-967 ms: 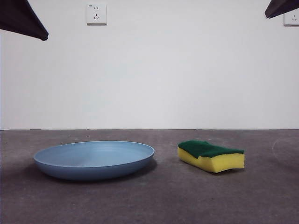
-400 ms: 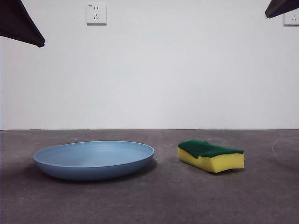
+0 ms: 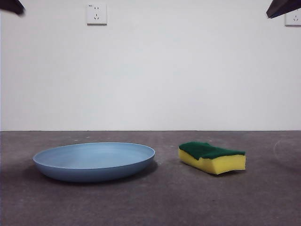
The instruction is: Pick up the plate,pick up the cloth,clean the plate with the cloth
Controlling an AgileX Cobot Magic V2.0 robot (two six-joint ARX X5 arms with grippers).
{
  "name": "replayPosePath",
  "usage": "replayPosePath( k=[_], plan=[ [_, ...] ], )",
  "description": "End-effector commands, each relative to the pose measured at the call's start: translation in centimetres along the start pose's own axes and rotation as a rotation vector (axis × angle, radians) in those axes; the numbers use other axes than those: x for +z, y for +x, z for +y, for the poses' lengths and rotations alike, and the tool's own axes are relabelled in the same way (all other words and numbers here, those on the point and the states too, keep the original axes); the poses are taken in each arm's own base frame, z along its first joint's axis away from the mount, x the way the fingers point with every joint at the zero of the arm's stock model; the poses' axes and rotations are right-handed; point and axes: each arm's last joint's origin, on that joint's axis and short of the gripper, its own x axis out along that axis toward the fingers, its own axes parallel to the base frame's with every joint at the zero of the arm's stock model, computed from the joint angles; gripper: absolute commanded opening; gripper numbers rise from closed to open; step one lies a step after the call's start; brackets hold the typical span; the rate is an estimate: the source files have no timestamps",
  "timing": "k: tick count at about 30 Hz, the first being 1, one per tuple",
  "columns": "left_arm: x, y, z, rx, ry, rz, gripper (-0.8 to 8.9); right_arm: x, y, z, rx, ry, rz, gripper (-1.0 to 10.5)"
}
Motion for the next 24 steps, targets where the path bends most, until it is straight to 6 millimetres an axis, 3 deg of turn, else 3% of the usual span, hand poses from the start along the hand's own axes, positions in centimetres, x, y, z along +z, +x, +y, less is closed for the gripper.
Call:
replayPosePath(
  k=[1, 6, 10, 24],
  plan=[
    [0.6, -1.2, 1.0, 0.075, -0.005, -0.086, -0.04, -0.2, 0.1, 0.0, 0.001, 0.01, 0.0, 0.0],
    [0.5, -2.9, 2.1, 0.101, -0.014, -0.157, -0.03, -0.2, 0.1, 0.0, 0.001, 0.01, 0.0, 0.0],
    [-1.1, -3.3, 2.6, 0.145, -0.016, -0.161, -0.03, -0.2, 0.1, 0.0, 0.001, 0.01, 0.0, 0.0],
    [-10.9, -0.7, 3.2, 0.224, -0.024, -0.206, -0.03, -0.2, 0.1, 0.0, 0.001, 0.01, 0.0, 0.0]
  ],
)
